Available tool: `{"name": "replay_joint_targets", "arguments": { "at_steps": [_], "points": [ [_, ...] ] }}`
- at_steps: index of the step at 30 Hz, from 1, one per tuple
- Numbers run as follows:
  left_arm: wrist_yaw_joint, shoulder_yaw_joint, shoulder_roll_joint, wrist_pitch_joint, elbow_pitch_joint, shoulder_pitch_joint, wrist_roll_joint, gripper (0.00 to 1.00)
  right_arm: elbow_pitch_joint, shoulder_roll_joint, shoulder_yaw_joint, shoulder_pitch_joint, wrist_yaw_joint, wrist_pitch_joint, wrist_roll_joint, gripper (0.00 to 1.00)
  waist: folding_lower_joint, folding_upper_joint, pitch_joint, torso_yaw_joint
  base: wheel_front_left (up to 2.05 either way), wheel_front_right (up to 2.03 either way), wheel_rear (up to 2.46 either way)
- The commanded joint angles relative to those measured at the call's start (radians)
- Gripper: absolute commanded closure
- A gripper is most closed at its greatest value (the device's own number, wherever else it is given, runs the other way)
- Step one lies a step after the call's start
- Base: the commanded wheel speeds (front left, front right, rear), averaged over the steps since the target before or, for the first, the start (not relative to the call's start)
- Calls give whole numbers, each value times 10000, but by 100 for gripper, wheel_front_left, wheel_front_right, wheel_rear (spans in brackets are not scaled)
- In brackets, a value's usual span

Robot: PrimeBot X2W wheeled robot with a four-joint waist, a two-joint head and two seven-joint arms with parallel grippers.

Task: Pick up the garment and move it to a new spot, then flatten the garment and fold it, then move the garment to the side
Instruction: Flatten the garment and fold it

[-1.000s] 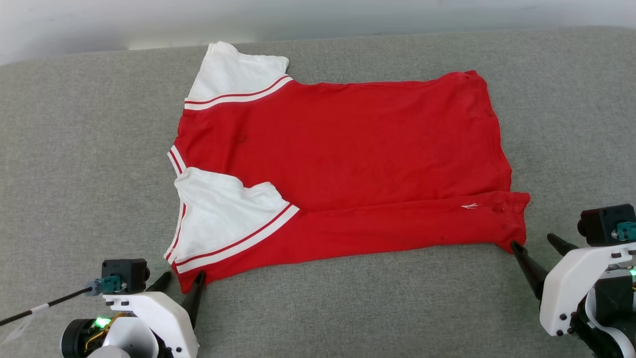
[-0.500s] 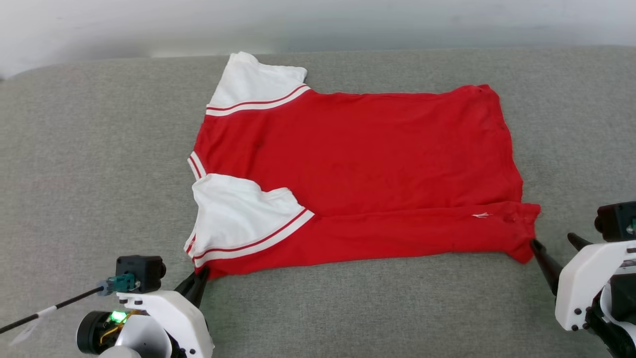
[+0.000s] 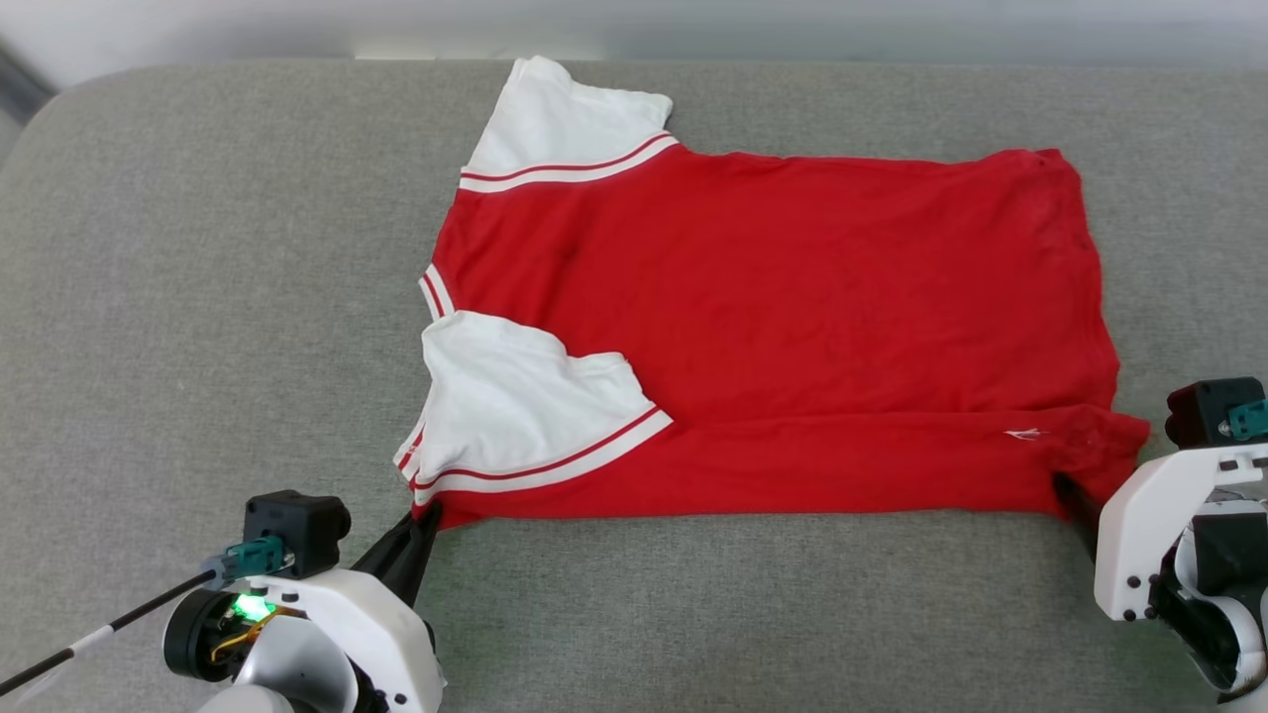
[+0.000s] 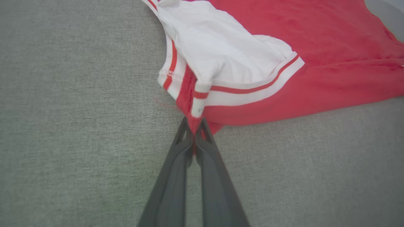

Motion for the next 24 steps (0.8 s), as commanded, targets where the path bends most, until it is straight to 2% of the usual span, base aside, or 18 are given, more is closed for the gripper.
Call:
{"name": "replay_joint_targets", "arguments": {
  "at_steps": [1,6,7,8,9,16,24],
  "points": [
    [-5,-28,-43,-42,5,-150,53,100,301,-16,170,45,-4,54,-41,0,1,0,113,120,0,0,0],
    [-189,-123,-67,-58,199,-182,30,100,824,-49,813,127,13,217,179,0,1,0,178,224,0,0,0],
    [-242,-153,-60,-41,238,-200,18,100,901,-98,870,131,13,210,192,51,1,0,168,225,0,0,0],
    [-292,-180,-54,-26,290,-210,2,100,973,-166,892,133,11,171,188,66,1,0,143,220,0,0,0],
    [-345,-206,-44,-18,349,-215,-18,100,1027,-254,916,118,11,131,183,100,1,0,102,206,0,0,0],
    [-520,-323,203,61,838,146,-103,100,978,-651,810,142,-7,-62,365,100,1,0,-627,-86,0,0,0],
    [-480,-469,714,135,711,1098,-193,100,-288,-1484,828,1052,-10,567,769,100,1,0,-1411,-462,0,0,0]
  ]
}}
